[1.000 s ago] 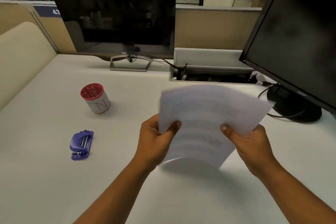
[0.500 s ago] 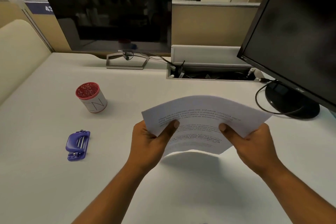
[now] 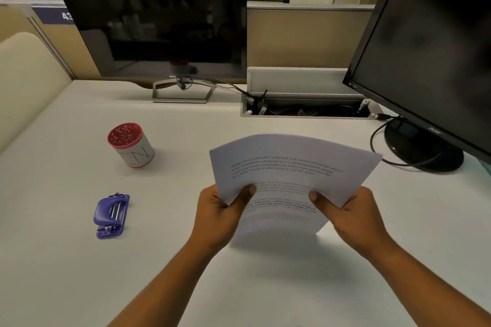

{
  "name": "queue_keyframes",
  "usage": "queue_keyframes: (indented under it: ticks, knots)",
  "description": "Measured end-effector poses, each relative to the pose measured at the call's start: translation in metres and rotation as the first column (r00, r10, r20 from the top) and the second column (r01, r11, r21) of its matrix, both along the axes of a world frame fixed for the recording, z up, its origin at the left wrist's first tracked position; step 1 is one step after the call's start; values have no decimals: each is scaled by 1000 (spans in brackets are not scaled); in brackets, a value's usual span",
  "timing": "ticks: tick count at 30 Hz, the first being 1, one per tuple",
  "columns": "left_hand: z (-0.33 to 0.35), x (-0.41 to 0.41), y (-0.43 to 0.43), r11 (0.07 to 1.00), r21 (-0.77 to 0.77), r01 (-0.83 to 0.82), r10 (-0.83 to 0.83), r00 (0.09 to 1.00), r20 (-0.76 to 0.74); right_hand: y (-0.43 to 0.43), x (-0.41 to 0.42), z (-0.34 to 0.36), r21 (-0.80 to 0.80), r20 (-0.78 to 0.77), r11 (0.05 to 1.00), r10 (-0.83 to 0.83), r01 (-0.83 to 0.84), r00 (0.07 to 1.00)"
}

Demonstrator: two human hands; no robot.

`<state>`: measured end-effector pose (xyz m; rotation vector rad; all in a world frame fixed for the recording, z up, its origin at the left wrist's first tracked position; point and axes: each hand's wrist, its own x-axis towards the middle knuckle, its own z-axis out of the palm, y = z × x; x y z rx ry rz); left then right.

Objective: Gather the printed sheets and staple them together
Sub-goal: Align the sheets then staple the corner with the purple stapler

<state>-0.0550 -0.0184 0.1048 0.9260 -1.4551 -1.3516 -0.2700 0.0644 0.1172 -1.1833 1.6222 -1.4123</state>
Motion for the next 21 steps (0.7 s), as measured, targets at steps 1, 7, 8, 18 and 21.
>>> queue_keyframes:
  ticks: [1,7,8,18,21]
  knots:
    - [-6,0,1,1000,28,-12,11,1000,25,0,1,-7,39,2,999,1,-1,1000]
    - [-13,0,1,992,118,-39,46,997,-57,3,-12,-29,142,-61,984,-100,108,993]
    - [-12,0,1,988,151,-43,61,992,-114,4,-15,-32,154,-51,975,-157,163,986]
    - [-20,-7,18,868,494,-59,224,933,-283,30,18,-69,283,792,959,-220,-23,569]
    - [-22,-1,18,875,485,-6,188,926,-326,29,15,-68,302,698,952,-254,47,670]
